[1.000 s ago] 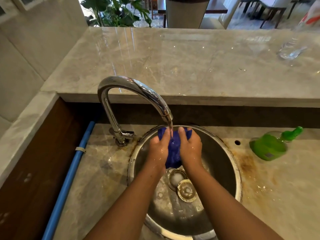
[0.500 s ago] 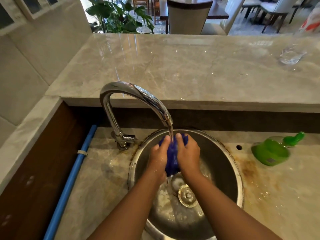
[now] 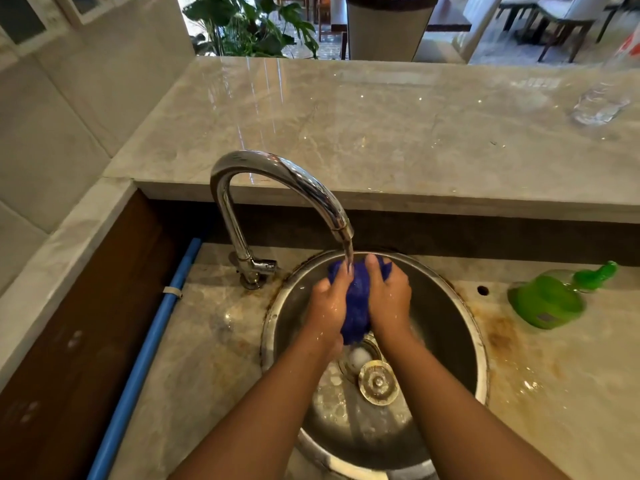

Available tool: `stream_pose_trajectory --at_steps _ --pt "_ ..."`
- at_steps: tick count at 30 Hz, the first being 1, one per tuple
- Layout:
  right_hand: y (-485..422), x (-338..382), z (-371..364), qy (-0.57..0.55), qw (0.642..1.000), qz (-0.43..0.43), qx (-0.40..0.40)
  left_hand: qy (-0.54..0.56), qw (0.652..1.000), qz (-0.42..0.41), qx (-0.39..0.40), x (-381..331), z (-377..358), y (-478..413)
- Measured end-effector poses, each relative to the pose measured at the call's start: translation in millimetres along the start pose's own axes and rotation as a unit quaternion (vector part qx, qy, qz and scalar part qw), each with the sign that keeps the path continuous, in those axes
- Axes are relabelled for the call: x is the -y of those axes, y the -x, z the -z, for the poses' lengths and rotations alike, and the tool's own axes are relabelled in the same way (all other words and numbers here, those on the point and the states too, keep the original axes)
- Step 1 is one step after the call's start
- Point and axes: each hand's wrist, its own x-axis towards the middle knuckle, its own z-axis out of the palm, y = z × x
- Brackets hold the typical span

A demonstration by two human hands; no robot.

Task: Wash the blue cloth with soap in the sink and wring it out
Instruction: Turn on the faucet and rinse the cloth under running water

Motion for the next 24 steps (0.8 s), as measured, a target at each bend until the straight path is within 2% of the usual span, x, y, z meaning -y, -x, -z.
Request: stream_pose_trajectory --at_steps 4,6,8,10,13,15,17,19,22,24 --pt "47.0 10.7 -4.1 -0.020 0.994 0.095 0.058 -0.011 0.999 -0.030 -0.043 -14.1 0.2 -19.3" --pt "50.9 10.7 -11.6 0.011 0.992 0.117 0.048 -0.019 0.998 -0.036 -0.039 -17.4 -4.5 -15.5" --pt "29.8 8.2 -15.1 0.065 0.991 0.113 0.007 -0.007 0.999 -0.036 -0.016 -11.9 -7.8 -9.4" --pt "5.1 5.4 -11.6 0.088 0.994 0.068 0.003 0.011 0.999 -0.030 -0.008 -7.2 -7.9 2.3" --pt "-6.9 -5.6 -6.6 0.048 0.998 0.016 0.022 0.003 1.000 -0.025 0.009 -0.4 -3.4 5.6" --pt "1.7 -4.7 -3.8 0.014 1.000 0.004 0.006 -0.003 1.000 -0.022 -0.019 -1.0 -2.5 0.5" --pt "17.5 0.5 -1.3 -0.023 1.000 0.020 0.000 0.014 0.998 -0.024 -0.059 -3.9 -0.7 -11.2" --pt "36.9 10.1 -3.5 -0.035 0.996 0.072 0.037 0.007 0.996 -0.025 -0.081 -8.9 4.0 -23.0" --pt "41.4 17.8 -17.8 0.058 0.988 0.131 0.065 0.031 0.998 -0.002 -0.055 -9.2 5.2 -21.0" --pt "22.0 14.3 -24.6 0.140 0.980 0.126 0.057 0.060 0.997 0.034 -0.029 -2.9 5.7 -12.8"
